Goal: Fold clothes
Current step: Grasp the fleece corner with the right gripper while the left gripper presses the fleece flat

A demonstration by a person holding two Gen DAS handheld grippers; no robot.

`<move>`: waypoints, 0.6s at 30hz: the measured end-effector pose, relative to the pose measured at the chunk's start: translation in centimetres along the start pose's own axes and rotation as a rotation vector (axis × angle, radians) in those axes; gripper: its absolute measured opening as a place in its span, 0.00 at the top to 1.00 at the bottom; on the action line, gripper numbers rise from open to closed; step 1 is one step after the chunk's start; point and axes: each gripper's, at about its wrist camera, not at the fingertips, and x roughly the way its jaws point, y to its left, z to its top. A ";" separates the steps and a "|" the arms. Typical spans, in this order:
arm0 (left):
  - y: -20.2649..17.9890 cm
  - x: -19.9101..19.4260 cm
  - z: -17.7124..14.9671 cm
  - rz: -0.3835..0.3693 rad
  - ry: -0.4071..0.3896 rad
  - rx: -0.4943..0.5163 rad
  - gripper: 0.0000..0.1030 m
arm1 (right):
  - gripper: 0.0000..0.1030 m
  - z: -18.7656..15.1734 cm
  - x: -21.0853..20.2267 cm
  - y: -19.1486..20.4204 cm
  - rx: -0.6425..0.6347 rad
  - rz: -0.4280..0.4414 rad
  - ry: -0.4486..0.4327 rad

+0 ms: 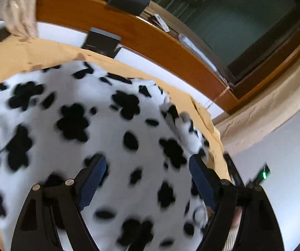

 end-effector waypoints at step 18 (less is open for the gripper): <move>3.8 8.2 -1.3 0.318 -0.042 0.248 0.13 | 0.22 -0.4 2.8 -1.8 0.101 0.181 0.136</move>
